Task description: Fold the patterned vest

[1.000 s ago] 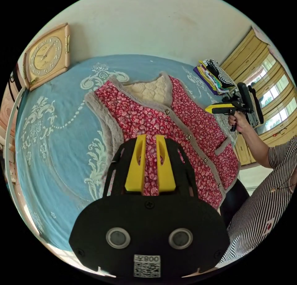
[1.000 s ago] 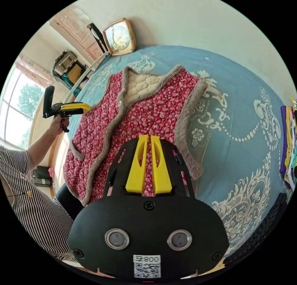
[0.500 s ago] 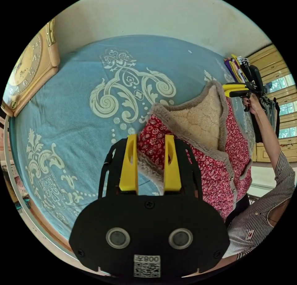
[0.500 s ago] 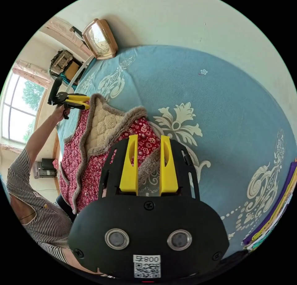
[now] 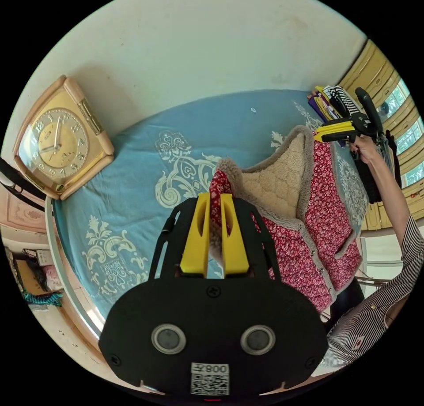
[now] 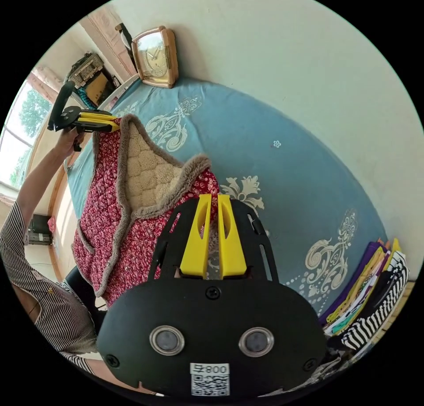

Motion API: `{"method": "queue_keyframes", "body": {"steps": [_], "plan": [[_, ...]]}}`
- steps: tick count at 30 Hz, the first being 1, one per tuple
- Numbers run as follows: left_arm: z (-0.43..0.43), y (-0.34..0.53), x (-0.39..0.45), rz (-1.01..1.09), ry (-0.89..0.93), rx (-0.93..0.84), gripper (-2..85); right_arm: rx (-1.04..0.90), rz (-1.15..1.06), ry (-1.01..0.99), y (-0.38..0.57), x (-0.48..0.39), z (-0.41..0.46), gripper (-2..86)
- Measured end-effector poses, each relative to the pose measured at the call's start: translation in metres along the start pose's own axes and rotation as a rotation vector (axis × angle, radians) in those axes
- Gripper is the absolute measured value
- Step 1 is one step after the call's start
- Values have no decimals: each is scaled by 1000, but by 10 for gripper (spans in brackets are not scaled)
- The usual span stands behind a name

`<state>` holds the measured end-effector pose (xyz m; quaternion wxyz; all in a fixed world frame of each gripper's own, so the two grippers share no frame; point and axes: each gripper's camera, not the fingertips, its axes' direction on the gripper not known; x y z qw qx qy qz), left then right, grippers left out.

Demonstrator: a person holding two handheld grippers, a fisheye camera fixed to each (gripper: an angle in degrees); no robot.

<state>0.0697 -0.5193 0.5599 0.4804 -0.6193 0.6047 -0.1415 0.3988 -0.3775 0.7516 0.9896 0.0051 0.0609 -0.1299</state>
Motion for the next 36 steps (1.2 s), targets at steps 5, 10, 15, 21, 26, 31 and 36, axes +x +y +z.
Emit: {"method": "queue_keyframes", "body": {"steps": [5,10,15,21,26,31,36], "plan": [[-43,41,39,43,-41,101,11,138,15,-1,46,-27,-50,22],[-70,115,97,130,-19,208,10,189,-55,16,116,-79,-75,21],[-85,205,156,200,29,282,10,232,-97,-45,208,-137,-84,22],[-73,316,213,261,33,259,10,232,-130,-74,300,-190,-77,24],[-26,393,240,256,54,119,10,147,-144,-90,357,-213,-44,25],[17,437,249,210,76,-7,12,46,-81,-131,404,-215,0,25],[52,462,248,159,65,-86,19,-13,-15,-172,437,-214,38,26]]}}
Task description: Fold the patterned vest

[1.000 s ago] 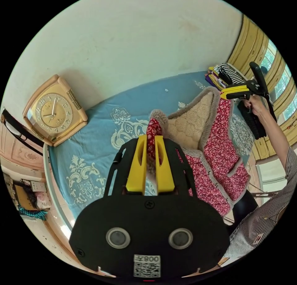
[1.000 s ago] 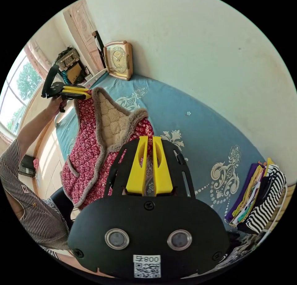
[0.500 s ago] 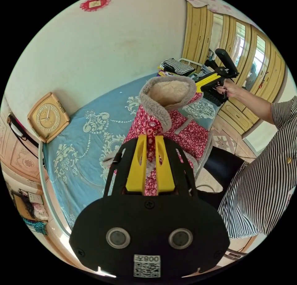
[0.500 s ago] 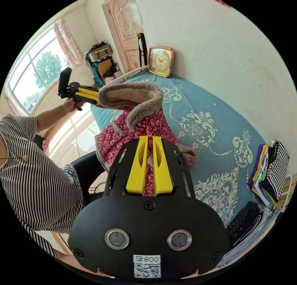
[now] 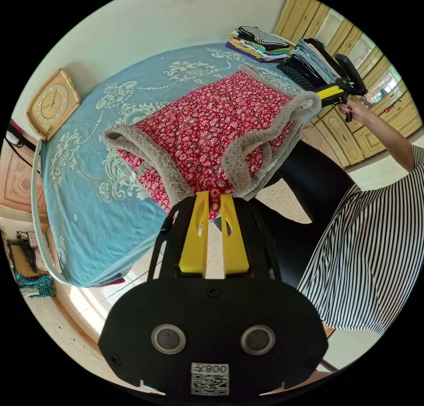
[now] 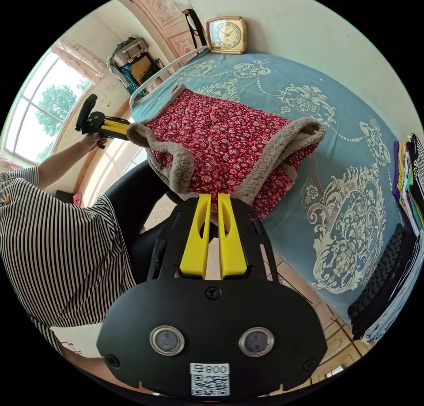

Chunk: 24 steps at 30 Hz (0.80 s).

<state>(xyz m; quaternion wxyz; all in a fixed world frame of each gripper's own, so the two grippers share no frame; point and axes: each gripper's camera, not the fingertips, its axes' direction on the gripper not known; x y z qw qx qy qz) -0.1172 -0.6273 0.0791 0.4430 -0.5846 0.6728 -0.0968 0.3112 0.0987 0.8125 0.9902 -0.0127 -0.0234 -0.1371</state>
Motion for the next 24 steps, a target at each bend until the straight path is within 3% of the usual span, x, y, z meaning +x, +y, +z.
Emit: {"method": "queue_keyframes", "body": {"steps": [24], "plan": [[103,58,-17,-136,-29,-78,52,-123,33,92,54,13,93,33]]}}
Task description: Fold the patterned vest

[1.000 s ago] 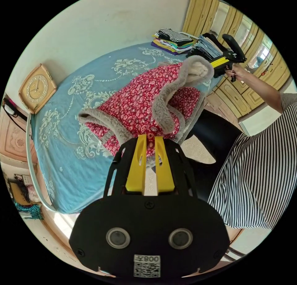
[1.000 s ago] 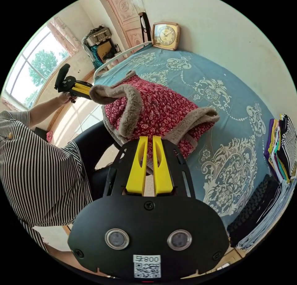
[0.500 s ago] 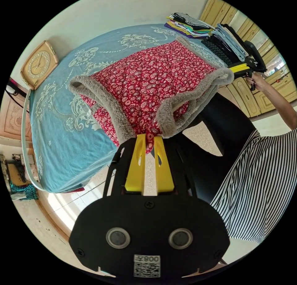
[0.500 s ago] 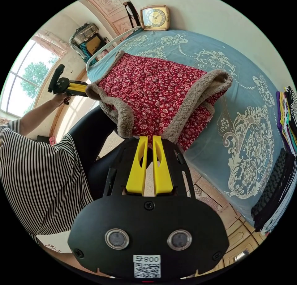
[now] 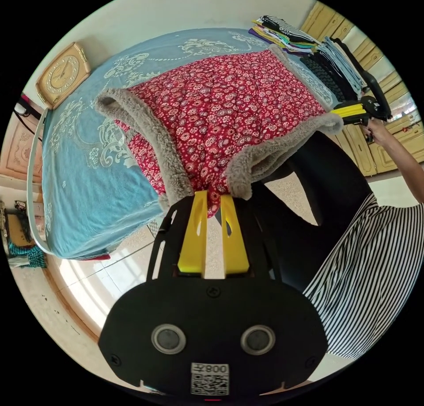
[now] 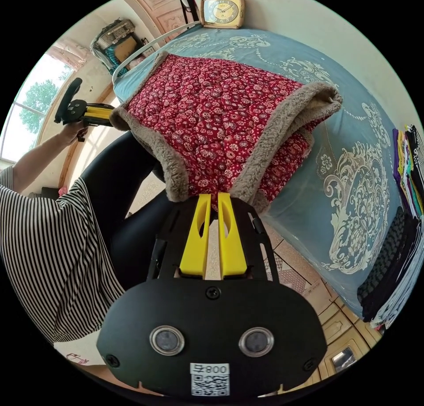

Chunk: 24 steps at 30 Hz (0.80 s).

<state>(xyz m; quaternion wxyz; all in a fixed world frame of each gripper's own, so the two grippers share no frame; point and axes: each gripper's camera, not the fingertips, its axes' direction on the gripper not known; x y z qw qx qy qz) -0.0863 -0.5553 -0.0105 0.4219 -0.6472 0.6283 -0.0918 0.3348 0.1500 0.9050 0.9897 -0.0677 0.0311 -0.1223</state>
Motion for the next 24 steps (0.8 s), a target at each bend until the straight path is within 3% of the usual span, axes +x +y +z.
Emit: {"method": "queue_keyframes", "body": {"steps": [17,20,24], "plan": [[-7,66,-106,-369,439,349,35,128,156,-180,23,52,16,49],[-15,58,-118,-369,488,432,28,142,175,-218,25,62,15,53],[-15,20,-122,-326,475,414,16,198,231,-308,34,80,6,49]]}}
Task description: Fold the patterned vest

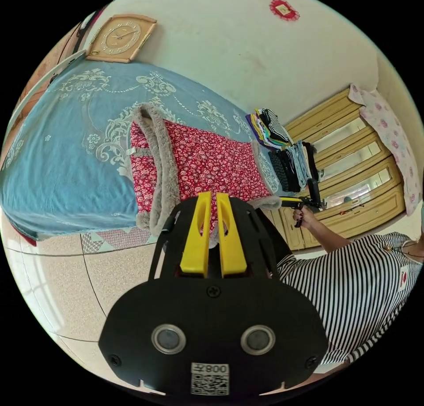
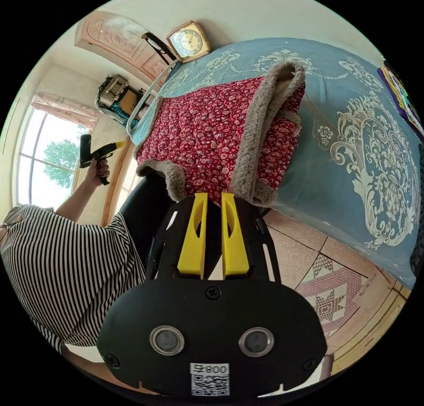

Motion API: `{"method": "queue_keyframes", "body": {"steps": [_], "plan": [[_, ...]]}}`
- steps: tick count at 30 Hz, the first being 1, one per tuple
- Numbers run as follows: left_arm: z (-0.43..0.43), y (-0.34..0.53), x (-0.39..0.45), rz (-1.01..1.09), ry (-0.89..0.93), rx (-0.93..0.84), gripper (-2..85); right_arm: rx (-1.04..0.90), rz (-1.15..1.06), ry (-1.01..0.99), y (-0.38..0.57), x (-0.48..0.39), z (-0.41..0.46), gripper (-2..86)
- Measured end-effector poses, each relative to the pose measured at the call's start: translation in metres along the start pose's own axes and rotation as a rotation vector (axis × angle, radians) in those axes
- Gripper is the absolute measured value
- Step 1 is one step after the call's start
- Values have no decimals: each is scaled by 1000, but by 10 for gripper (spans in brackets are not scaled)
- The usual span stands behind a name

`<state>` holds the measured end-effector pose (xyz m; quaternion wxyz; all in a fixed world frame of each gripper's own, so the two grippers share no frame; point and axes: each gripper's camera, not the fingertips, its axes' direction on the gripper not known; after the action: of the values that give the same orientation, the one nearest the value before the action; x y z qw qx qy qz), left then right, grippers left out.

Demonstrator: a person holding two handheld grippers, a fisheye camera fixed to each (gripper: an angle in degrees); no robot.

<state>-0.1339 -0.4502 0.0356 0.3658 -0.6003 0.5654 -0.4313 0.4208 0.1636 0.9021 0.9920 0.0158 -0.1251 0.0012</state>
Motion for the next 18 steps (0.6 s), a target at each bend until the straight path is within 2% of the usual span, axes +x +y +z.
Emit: {"method": "queue_keyframes", "body": {"steps": [3,5,8,11,13,17,18], "plan": [[35,-26,-5,7,-82,-106,7,45,80,-88,5,17,-13,20],[71,-36,-16,-2,-221,-269,4,108,138,-135,9,27,-25,11],[79,-44,-28,-59,-182,-253,3,241,134,-229,-1,27,-46,4],[74,-57,-27,-60,-170,-259,2,240,76,-180,-37,11,-46,2],[68,-67,-20,-36,-174,-240,2,184,61,-165,-66,5,-33,1],[64,-98,-3,21,-167,-162,2,-93,108,143,-119,11,30,0],[67,-103,-2,24,-180,-167,2,-147,107,141,-125,17,48,0]]}}
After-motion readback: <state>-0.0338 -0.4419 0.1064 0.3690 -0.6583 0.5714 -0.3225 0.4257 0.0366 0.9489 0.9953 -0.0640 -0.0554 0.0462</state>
